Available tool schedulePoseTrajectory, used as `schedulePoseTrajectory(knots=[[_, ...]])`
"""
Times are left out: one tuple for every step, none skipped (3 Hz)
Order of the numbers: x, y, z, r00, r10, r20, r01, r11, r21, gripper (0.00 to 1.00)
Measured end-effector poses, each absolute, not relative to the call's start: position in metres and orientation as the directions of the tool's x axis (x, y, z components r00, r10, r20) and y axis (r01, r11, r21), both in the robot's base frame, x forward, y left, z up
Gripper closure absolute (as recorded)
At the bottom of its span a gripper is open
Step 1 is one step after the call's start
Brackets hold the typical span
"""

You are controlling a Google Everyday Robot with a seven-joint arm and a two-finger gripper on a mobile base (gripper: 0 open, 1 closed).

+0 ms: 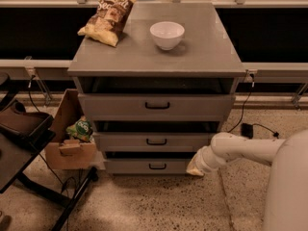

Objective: Close middle drawer

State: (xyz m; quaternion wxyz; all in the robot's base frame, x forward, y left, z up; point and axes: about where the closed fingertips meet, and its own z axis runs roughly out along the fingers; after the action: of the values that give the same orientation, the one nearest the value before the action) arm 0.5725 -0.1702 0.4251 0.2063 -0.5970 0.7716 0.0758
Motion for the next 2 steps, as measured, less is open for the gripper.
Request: schedulePoseTrajectory(knots=[[0.522, -0.178, 0.458, -0.159, -0.944, -0.288, -0.976, 0.195, -0.100, 1.00], [0.461, -0.210, 0.495, -0.196, -0.972, -0.131, -0.979, 0.202, -0.036, 1.00]])
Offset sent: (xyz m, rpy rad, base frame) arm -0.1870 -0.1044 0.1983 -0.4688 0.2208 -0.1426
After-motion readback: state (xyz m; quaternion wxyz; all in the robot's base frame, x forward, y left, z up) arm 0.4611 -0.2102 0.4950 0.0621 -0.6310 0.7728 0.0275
